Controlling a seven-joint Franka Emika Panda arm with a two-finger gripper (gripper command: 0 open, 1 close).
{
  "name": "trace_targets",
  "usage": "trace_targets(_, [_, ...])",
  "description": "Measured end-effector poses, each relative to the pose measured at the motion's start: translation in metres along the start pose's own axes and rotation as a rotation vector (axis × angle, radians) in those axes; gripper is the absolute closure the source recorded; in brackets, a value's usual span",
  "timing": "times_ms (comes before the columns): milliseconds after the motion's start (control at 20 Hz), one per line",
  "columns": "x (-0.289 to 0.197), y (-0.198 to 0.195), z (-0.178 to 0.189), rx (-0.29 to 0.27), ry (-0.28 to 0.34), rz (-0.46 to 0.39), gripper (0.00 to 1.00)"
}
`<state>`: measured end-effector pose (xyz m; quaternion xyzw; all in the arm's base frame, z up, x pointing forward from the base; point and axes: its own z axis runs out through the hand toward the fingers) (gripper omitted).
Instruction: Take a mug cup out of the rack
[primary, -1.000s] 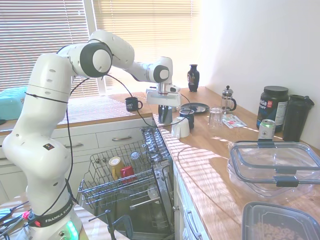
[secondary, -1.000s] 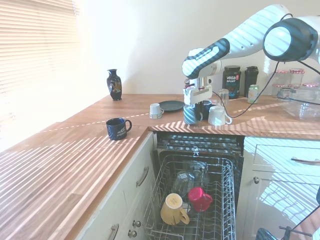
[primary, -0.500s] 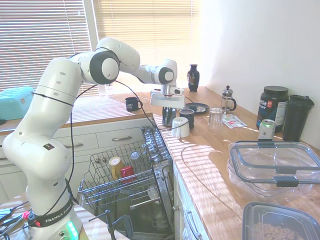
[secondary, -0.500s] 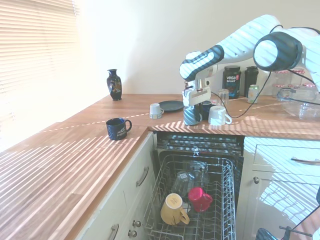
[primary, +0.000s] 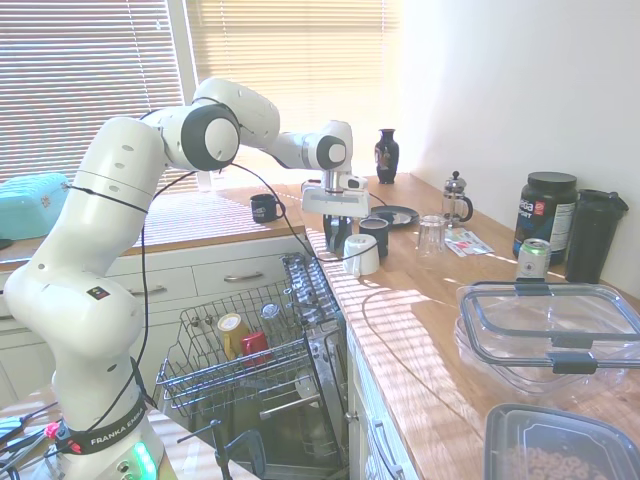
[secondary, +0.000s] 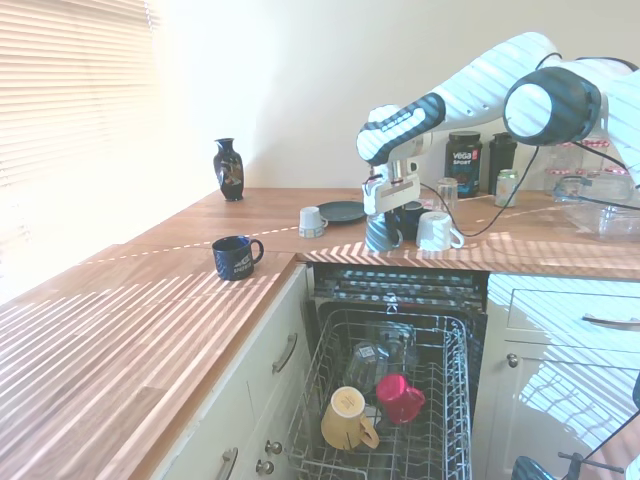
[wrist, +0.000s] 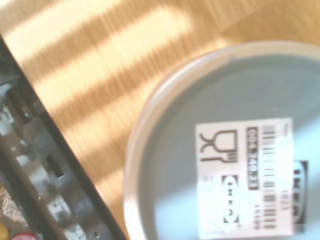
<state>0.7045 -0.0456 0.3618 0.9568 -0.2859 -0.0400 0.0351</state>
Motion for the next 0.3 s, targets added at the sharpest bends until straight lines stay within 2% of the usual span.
trace_targets(300, [-0.031, 0.007, -0.028, 0.038, 0.062, -0.001, 0.0])
